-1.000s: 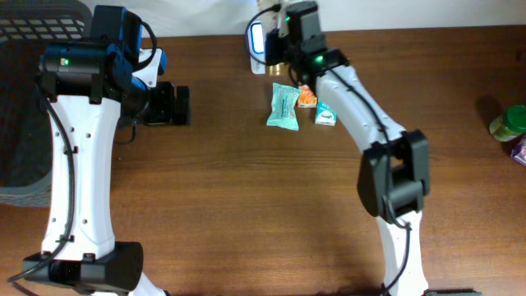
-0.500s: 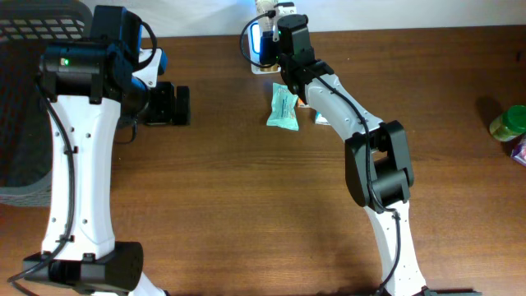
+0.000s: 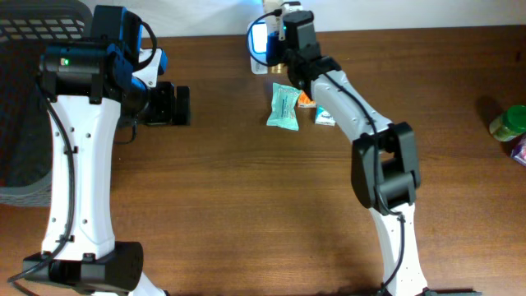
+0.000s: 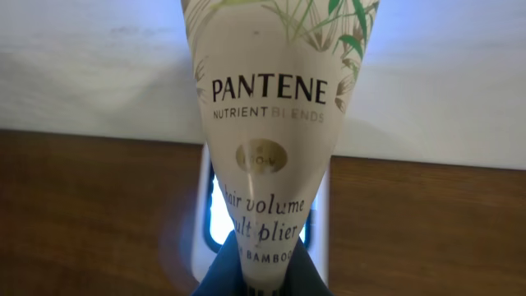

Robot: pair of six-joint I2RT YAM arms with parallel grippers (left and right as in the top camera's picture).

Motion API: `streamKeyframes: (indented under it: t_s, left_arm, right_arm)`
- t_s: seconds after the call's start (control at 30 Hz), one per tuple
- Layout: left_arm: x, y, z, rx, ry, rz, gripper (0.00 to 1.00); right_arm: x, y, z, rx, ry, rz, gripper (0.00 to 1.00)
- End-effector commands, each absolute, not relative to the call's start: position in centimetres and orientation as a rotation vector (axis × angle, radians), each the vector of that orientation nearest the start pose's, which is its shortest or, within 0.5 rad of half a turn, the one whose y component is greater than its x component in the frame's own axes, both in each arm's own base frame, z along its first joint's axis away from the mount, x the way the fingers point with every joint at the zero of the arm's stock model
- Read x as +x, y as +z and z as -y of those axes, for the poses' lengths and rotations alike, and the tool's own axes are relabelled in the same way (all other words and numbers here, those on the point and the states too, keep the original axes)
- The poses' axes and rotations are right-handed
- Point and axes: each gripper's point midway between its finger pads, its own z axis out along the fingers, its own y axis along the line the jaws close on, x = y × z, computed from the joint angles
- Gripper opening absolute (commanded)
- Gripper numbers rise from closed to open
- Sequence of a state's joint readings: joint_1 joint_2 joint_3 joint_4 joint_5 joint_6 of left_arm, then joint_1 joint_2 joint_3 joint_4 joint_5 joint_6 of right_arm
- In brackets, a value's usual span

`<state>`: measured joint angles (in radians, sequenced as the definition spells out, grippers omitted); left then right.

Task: Scan the item barcode
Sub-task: 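Lift the Pantene tube to the scanner with the right gripper, then carry the Pantene tube right and set it beside the jar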

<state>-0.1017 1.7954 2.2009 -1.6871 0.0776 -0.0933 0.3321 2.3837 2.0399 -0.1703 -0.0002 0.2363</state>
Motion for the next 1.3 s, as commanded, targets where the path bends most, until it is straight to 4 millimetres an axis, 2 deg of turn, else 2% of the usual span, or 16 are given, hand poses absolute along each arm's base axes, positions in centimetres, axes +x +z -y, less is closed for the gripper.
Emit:
streamKeyframes:
  t_s: [0.0, 0.1, 0.17, 0.23, 0.33, 0.47, 0.57, 0.7, 0.73, 0.9, 0.93, 1.0, 1.03, 1.07, 1.13, 1.27]
  left_arm:
    - [34.6, 28.9, 4.9, 0.052, -0.149, -2.853, 0.99]
    - [34.6, 28.9, 4.9, 0.052, -0.149, -2.853, 0.99]
    - [34.6, 28.9, 4.9, 0.052, -0.149, -2.853, 0.99]
    - [34.6, 28.9, 4.9, 0.052, -0.149, -2.853, 0.99]
    - [34.6, 28.9, 4.9, 0.052, -0.149, -2.853, 0.99]
    - [34.6, 28.9, 4.9, 0.052, -0.149, -2.853, 0.99]
    - [34.6, 28.9, 4.9, 0.051, -0.149, -2.853, 0.99]
    - [34.6, 28.9, 4.9, 0.052, -0.149, -2.853, 0.99]
    - [34.6, 28.9, 4.9, 0.052, -0.149, -2.853, 0.99]
    - [34.6, 28.9, 4.9, 0.052, -0.149, -2.853, 0.99]
    - [34.6, 28.9, 4.9, 0.052, -0.149, -2.853, 0.99]
    - [34.6, 28.9, 4.9, 0.052, -0.148, -2.854, 0.99]
    - [34.6, 28.9, 4.9, 0.052, -0.149, -2.853, 0.99]
    - [34.6, 28.9, 4.9, 0.052, -0.149, -2.853, 0.99]
    - [34.6, 28.9, 4.9, 0.052, -0.149, -2.853, 0.99]
    - [34.6, 28.9, 4.9, 0.052, -0.149, -2.853, 0.99]
  right_arm:
    - [63.0, 23.1, -19.2, -0.049, 0.333, -2.024, 0.04]
    - [61.7, 21.9, -16.1, 0.043, 0.272, -2.140, 0.04]
    - [60.7, 20.7, -12.3, 0.207, 0.185, -2.216, 0.04]
    - [58.8, 18.5, -7.0, 0.329, 0.041, -2.334, 0.04]
    - [56.1, 16.2, -0.5, 0.457, -0.156, -2.448, 0.04]
    - [52.1, 15.3, 9.9, 0.677, -0.463, -2.496, 0.04]
    - [49.1, 14.2, 16.7, 0.850, -0.549, -2.523, 0.04]
    - [46.9, 12.5, 22.6, 0.985, -0.571, -2.536, 0.04]
    - [46.7, 11.9, 23.9, 0.912, -0.565, -2.580, 0.04]
    - [45.9, 10.3, 27.2, 0.916, -0.574, -2.602, 0.05]
    - [45.7, 10.1, 27.5, 0.925, -0.576, -2.603, 0.12]
    - [45.2, 9.5, 28.4, 0.951, -0.585, -2.607, 0.42]
    - [44.9, 9.3, 28.8, 0.973, -0.585, -2.603, 0.72]
    - [44.7, 9.1, 29.0, 0.986, -0.586, -2.603, 0.87]
    - [44.7, 9.2, 29.1, 0.987, -0.583, -2.602, 0.98]
    - [46.0, 10.4, 26.5, 0.927, -0.474, -2.609, 0.99]
